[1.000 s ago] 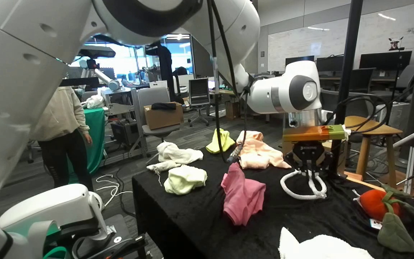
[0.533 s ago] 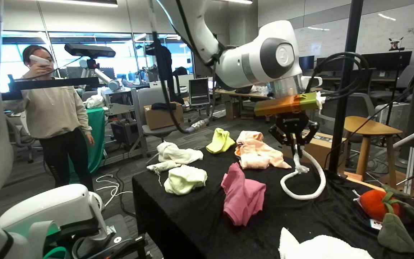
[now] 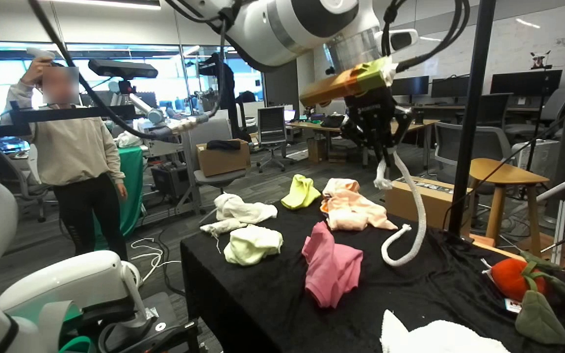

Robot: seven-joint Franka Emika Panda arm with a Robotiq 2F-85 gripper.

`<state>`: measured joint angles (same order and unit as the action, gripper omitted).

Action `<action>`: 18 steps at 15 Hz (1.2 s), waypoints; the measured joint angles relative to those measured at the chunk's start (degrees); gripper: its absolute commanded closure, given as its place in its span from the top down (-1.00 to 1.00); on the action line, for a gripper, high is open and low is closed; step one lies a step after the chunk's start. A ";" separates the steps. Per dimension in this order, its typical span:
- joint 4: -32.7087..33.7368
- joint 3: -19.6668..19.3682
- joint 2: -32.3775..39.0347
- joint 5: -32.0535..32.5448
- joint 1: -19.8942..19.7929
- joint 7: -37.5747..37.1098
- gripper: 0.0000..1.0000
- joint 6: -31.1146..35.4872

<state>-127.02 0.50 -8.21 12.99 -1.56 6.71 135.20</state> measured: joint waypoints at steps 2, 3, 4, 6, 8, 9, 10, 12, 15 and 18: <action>-2.14 -0.07 -5.17 -0.76 0.00 -0.88 -0.79 -0.41; -2.96 -0.10 -7.61 -1.34 0.00 -0.92 -0.79 -0.90; -3.69 -0.14 -9.85 -1.91 0.00 -0.92 -0.79 -1.13; -5.11 -0.22 -14.22 -3.17 0.00 -0.92 -0.80 -1.32; -6.25 -0.28 -18.43 -4.33 0.03 -0.88 -0.80 -1.53; -6.75 -0.31 -20.51 -4.86 0.11 -0.84 -0.80 -1.74; -7.18 -0.39 -22.31 -5.37 0.24 -0.78 -0.80 -2.01; -7.94 -0.97 -25.70 -6.73 1.27 0.14 -0.80 -2.65; -8.56 -2.87 -29.30 -10.64 4.55 4.16 -0.80 -4.60; -8.81 -4.90 -30.91 -14.50 8.48 9.08 -0.80 -5.99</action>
<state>-135.83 -4.40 -39.13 -1.50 6.91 15.78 129.21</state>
